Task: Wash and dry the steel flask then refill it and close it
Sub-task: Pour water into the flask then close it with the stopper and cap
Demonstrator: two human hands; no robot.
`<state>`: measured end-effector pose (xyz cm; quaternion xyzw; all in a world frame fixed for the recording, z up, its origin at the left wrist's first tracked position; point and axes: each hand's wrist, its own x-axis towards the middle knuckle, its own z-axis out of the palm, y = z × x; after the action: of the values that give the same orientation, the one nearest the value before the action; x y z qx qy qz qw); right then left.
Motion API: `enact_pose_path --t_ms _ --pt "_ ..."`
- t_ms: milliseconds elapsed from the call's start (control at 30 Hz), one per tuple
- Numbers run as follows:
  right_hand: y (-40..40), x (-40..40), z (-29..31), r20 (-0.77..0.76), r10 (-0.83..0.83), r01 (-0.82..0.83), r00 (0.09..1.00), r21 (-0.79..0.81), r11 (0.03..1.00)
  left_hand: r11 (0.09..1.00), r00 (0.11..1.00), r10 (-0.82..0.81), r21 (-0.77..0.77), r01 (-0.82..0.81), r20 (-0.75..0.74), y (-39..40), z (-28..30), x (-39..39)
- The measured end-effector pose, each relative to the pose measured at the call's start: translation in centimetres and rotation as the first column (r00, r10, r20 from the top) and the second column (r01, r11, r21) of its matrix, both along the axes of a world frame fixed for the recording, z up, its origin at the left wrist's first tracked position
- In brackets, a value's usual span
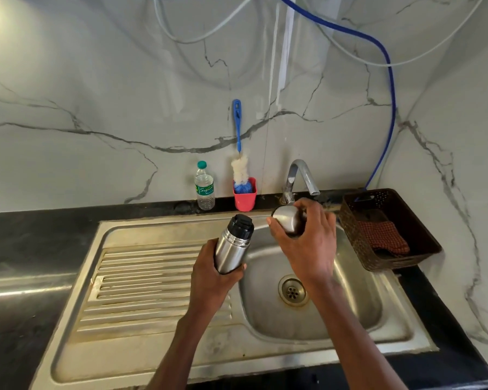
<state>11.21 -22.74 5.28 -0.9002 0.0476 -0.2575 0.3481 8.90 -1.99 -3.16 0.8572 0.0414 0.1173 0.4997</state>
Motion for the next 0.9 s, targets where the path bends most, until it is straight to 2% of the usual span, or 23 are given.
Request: enact_pose_path --t_ms 67,100,200,233,300,367,433,533,567,667,767,900 --pt "0.2 0.1 -0.8 -0.18 0.038 -0.026 0.983 0.066 0.997 1.0 1.0 -0.006 -0.005 0.006 -0.001 0.1 0.2 -0.1" --pt "0.2 0.1 -1.3 -0.221 0.052 -0.036 0.974 0.075 0.997 1.0 1.0 -0.009 -0.007 0.009 0.001 0.2 0.3 -0.1" --pt "0.4 -0.5 -1.3 -0.086 0.031 -0.031 0.996 0.005 1.0 1.0 1.0 -0.014 0.006 0.014 0.009 0.5 0.5 -0.2" --pt "0.4 -0.8 -1.1 -0.069 0.05 -0.048 0.996 0.026 0.999 1.0 1.0 -0.02 0.014 0.02 0.012 0.6 0.5 -0.3" --pt "0.7 -0.9 -0.8 -0.191 0.133 -0.09 0.973 0.22 0.971 0.999 0.999 -0.029 0.026 0.028 0.021 0.8 0.7 -0.5" --pt "0.8 -1.0 -1.3 -0.303 0.187 -0.029 0.935 0.459 0.888 0.999 0.999 -0.031 0.037 0.03 0.024 1.1 0.8 -0.8" --pt "0.7 -1.6 -1.4 -0.242 0.141 -0.011 0.96 0.468 0.884 0.998 0.999 -0.032 0.058 0.03 0.028 1.4 1.1 -1.1" --pt "0.1 -2.7 -1.4 -0.01 0.143 -0.13 0.99 0.347 0.929 0.995 0.999 -0.049 0.087 0.046 0.024 1.7 1.3 -1.6" --pt "0.0 -2.8 -1.5 0.029 0.184 -0.181 0.983 0.366 0.913 0.994 0.998 -0.053 0.098 0.051 0.024 1.7 1.3 -1.8" --pt "0.0 -3.1 -0.9 0.022 0.357 -0.297 0.934 0.605 0.739 0.984 0.995 -0.101 0.15 0.098 0.008 1.8 1.4 -2.1" --pt "-0.6 -3.1 -0.1 -0.013 0.477 -0.377 0.879 0.596 0.709 0.963 0.99 -0.142 0.232 0.14 -0.01 2.0 1.4 -2.5" --pt "-0.6 -3.1 -0.1 -0.091 0.563 -0.379 0.822 0.65 0.659 0.947 0.986 -0.165 0.274 0.167 -0.03 2.2 1.2 -3.1"
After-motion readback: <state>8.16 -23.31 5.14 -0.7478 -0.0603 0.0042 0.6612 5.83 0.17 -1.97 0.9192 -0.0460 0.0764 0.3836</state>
